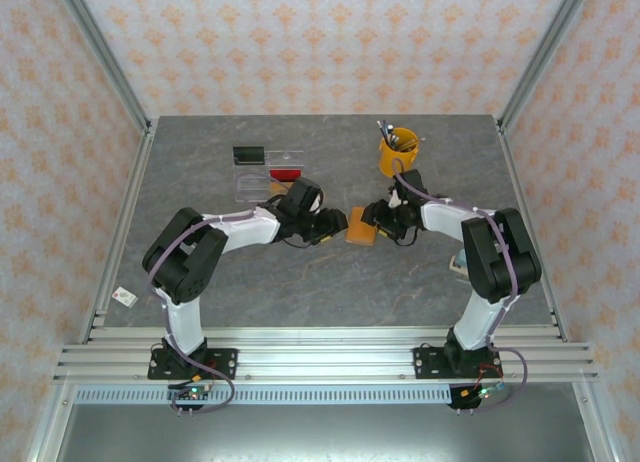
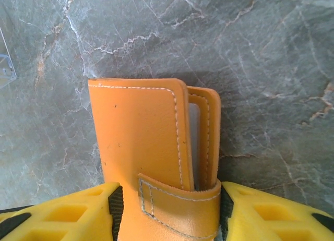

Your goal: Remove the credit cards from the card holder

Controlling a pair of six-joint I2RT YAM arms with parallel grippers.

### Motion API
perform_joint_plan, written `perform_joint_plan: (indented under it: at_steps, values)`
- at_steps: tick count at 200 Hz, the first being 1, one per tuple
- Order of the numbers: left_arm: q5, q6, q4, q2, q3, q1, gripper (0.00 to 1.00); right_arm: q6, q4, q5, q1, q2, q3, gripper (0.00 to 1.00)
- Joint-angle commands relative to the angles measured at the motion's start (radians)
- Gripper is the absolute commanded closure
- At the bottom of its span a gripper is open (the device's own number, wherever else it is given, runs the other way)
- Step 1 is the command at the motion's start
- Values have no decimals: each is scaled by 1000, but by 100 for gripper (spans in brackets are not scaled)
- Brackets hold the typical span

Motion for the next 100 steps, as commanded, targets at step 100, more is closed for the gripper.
perform_joint_plan:
  at_steps: [100]
  values:
    - [-3, 69, -69, 159, 167, -3, 71, 61, 94, -84, -40, 76, 4, 54]
